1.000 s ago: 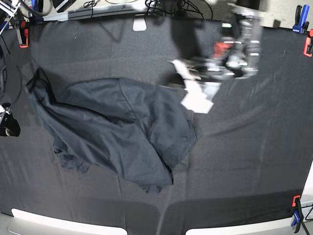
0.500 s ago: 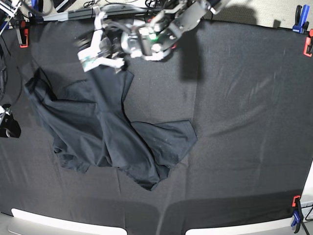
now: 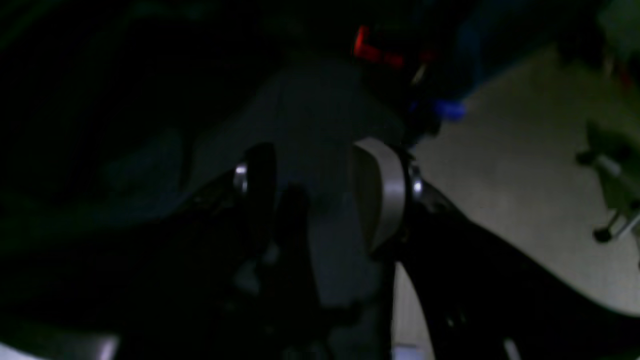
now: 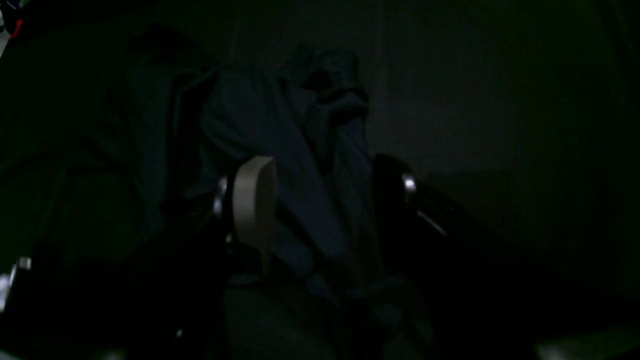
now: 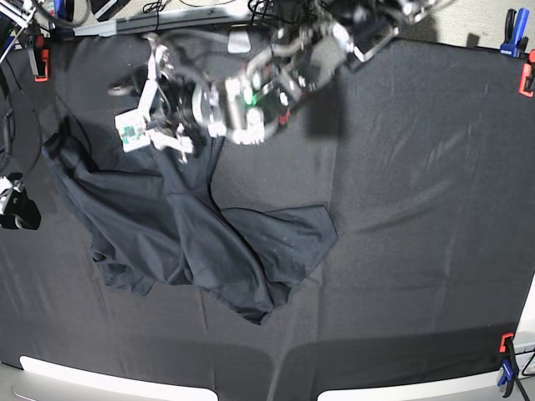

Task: Layout the t-shirt on the table in an organized manner, then fold the t-shirt properly
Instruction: 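Grasp a shirt edge with the left gripper and pull it toward the right gripper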

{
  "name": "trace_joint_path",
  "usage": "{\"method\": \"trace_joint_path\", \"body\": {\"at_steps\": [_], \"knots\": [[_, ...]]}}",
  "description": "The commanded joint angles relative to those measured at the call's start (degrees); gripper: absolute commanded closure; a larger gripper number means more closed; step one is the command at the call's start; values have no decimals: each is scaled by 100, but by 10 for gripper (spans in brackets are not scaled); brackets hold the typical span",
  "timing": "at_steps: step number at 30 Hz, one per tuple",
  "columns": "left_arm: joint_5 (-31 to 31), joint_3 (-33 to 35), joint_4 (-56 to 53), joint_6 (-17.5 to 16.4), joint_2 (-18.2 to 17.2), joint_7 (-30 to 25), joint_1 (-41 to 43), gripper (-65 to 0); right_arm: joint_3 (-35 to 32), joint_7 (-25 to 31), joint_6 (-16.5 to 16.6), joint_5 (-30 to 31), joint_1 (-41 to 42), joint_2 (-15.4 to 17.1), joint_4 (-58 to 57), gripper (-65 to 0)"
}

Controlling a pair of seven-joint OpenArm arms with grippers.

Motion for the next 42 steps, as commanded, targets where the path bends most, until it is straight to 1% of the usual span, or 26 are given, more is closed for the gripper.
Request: {"method": "trace_joint_path", "body": {"at_steps": [1,4,7,9,11,14,16,17,18,20,23,24,26,29,32,34,35,36,39,42], "knots": [[-70,-179,98,37,50,-103,-190,-256,52,166,46,153,90,162,103,-301],[-70,-822,103,87,-107,-186,-304,-256,52,221,48,153,90,162,103,-301],[-72,-1661,103,85,-315,-396,-313,-256,52,251,105,273,90,162,103,-301],[-72,-2173,103,83,-479,-468,-313,-256,46,269,151,385,92,162,105,-301],[-70,-2621,103,83,-691,-675,-310,-255,-11,310,153,509,92,162,105,-301],[-68,-3158,103,85,-1034,-1093,-282,-251,-269,391,190,511,92,162,116,-301],[-15,-3445,103,87,-1224,-1123,-282,-249,-557,446,210,503,92,162,177,-301],[107,-3556,103,103,-1300,-1121,-280,-249,-737,516,208,409,92,162,234,-301],[249,-3652,103,173,-1379,-1126,-278,-249,-933,627,208,254,92,160,313,-301],[479,-3797,103,516,-1545,-1167,-258,-249,-1353,863,205,-155,94,160,514,-301],[752,-3941,103,1003,-1805,-1423,-157,-249,-1963,1298,184,-688,118,155,817,-301],[815,-3991,103,1099,-1884,-1449,-103,-249,-2162,1355,166,-828,166,146,887,-301],[868,-4111,103,1121,-2026,-1467,11,-249,-2551,1364,142,-1016,363,94,942,-301],[890,-4339,103,1117,-2203,-1639,262,-249,-3099,1397,125,-1388,769,-192,940,-301],[887,-4610,103,1113,-2306,-1665,516,-249,-3622,1596,-76,-1980,1169,-656,940,-301],[890,-4793,103,1113,-2339,-1661,688,-249,-3941,1729,-365,-2524,1451,-1003,938,-301],[892,-4894,103,1113,-2339,-1663,778,-249,-4072,1733,-562,-2780,1600,-1178,931,-301],[885,-4996,103,1113,-2337,-1665,868,-249,-4199,1727,-691,-3008,1757,-1357,898,-301],[874,-5239,103,1113,-2337,-1685,1121,-249,-4527,1727,-922,-3528,2194,-1856,579,-301],[876,-5386,103,1113,-2337,-1727,1342,-249,-4784,1727,-1062,-3945,2649,-2341,-109,-301]]}}
